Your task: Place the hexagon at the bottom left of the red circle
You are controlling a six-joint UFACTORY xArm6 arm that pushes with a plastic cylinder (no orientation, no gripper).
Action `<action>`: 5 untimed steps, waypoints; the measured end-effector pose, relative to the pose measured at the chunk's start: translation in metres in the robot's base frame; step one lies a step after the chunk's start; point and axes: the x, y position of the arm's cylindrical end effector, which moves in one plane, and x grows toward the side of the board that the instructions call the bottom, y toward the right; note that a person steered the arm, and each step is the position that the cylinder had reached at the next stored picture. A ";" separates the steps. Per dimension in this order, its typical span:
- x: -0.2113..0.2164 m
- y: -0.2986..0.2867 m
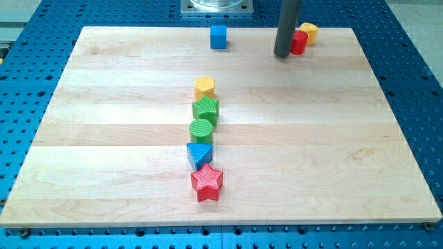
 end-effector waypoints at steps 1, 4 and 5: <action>0.001 -0.059; 0.140 -0.201; 0.139 -0.150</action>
